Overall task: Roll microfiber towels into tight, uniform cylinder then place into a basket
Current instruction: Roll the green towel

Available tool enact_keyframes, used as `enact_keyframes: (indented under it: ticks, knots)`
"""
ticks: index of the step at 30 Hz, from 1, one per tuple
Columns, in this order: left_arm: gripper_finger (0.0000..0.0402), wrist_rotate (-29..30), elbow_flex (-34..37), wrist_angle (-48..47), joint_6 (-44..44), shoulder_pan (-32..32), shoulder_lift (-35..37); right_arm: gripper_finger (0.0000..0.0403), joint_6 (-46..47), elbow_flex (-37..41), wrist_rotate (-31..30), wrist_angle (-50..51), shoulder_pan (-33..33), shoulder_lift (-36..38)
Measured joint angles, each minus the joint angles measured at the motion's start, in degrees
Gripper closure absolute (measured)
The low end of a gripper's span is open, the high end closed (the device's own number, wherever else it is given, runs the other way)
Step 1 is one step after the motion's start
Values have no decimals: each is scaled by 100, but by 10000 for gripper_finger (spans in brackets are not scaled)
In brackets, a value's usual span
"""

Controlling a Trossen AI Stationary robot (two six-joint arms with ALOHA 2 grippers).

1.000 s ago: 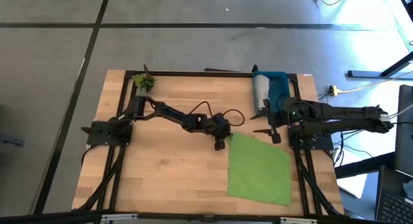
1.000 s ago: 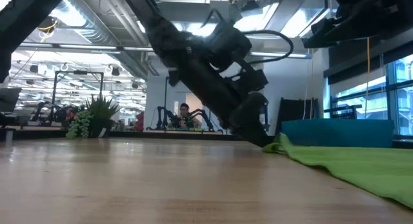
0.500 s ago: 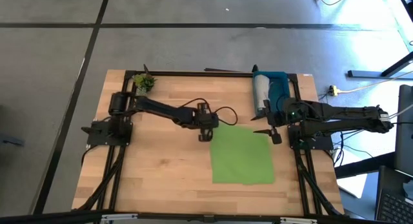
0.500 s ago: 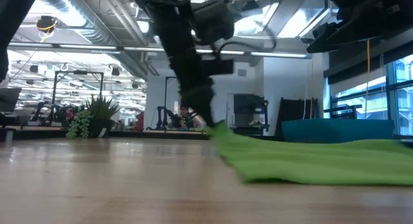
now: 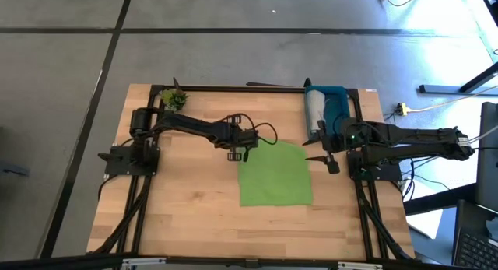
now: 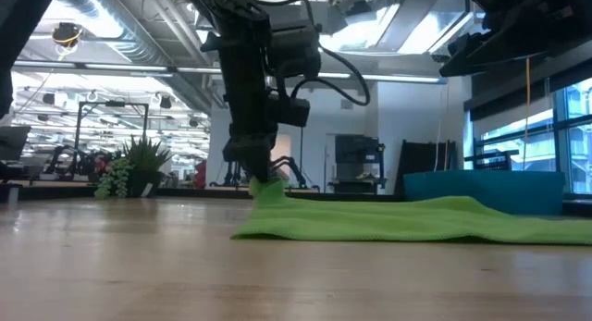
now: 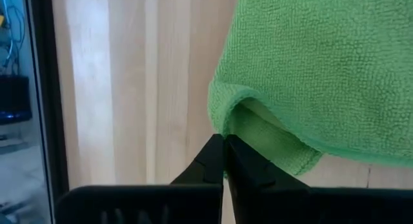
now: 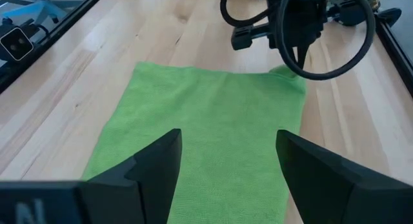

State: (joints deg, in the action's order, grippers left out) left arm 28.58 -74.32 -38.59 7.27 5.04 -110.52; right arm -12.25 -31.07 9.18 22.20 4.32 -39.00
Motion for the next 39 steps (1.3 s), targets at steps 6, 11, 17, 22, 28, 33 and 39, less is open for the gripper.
enact_keyframes:
  ticks: [6,11,17,22,28,33,39]
  knots:
    - [383,-2,0,2,50,0,0,150,0,0,-1,-2,0,0]
    - [345,-4,0,4,53,0,0,150,0,0,-1,-2,0,0]
    - [311,55,0,15,84,3,0,150,0,0,-1,-2,0,0]
    - [315,8,-24,-6,-217,-165,393,150,0,0,-1,0,-2,-2]
    - [317,-686,-22,0,-570,-960,752,150,-2,0,-1,14,-2,-2]
    - [317,-1119,69,63,-684,-1827,691,150,-7,0,-3,16,-2,-4]
    - [317,-1175,87,361,-1170,-2559,634,150,-33,0,-1,46,-2,-4]
